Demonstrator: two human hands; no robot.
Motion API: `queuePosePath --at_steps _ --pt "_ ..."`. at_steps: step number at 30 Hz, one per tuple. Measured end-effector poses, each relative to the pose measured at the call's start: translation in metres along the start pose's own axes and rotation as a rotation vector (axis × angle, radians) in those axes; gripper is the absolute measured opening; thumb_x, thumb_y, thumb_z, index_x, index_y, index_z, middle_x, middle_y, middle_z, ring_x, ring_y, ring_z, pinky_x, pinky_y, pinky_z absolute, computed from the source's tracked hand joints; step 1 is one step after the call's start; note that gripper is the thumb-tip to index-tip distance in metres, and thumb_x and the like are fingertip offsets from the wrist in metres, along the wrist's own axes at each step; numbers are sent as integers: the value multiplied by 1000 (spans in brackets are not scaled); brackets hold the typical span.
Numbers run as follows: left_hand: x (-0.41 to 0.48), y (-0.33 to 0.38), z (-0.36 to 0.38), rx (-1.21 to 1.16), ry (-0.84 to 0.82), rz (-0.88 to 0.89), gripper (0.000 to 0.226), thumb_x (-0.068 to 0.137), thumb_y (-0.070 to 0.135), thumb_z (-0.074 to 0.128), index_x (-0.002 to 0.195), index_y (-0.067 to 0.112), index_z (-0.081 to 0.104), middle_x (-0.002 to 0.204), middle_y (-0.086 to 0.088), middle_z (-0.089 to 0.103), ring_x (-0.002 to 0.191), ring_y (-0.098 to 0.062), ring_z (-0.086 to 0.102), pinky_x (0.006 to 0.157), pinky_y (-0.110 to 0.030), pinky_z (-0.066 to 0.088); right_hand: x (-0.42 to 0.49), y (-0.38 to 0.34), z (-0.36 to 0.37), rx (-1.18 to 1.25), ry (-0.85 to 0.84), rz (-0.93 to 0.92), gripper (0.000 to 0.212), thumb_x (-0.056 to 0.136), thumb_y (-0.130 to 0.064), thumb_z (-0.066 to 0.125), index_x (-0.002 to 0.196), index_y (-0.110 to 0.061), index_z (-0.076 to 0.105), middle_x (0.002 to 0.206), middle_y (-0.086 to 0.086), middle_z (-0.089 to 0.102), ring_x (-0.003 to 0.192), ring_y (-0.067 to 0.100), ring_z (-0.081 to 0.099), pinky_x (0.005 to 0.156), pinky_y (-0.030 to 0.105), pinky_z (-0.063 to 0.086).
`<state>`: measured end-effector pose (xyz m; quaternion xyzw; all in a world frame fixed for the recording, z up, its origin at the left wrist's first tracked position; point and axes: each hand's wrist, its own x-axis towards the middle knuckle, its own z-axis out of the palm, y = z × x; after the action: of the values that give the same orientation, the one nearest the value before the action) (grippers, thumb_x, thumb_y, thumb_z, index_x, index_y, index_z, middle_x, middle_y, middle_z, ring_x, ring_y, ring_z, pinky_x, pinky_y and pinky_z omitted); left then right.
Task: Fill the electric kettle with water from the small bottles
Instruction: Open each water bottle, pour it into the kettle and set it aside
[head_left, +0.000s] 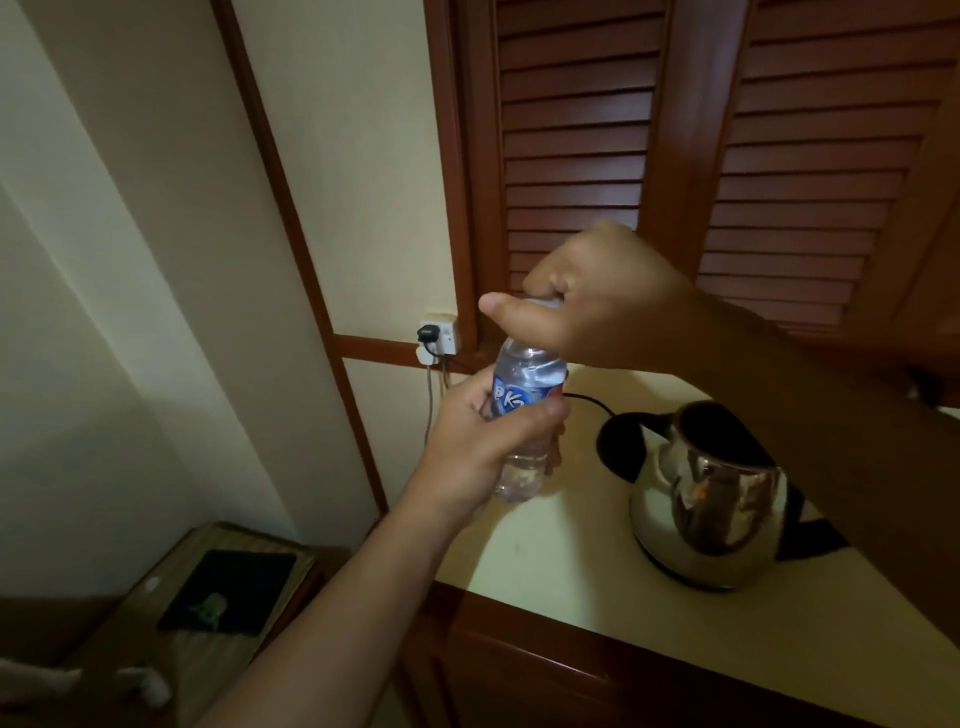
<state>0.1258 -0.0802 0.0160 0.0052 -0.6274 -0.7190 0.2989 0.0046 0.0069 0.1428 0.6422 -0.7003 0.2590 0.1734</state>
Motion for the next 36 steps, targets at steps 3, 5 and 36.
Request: queuePosePath --at_steps 3,5,36 --pt "-1 -1 4 -277 -295 -151 55 79 36 90 108 -2 63 73 -15 66 52 -25 67 52 -31 56 -14 -3 -16 62 -8 -133 62 91 -56 48 45 -17 34 42 -4 28 39 18 29 45 31 26" --pt "0 0 7 -464 -543 -275 52 83 33 87 113 -3 65 77 -15 71 58 -24 73 54 -32 58 -25 -1 -26 54 -33 -227 59 97 -52 50 53 -12 46 47 0 37 42 18 36 46 23 28" --pt "-56 -85 103 89 -143 -353 38 67 30 96 100 27 79 93 4 78 89 -13 74 75 -22 58 -341 59 61 124 186 881 13 86 -31 79 98 -27 73 103 -23 66 101 -1 60 92 13 42"
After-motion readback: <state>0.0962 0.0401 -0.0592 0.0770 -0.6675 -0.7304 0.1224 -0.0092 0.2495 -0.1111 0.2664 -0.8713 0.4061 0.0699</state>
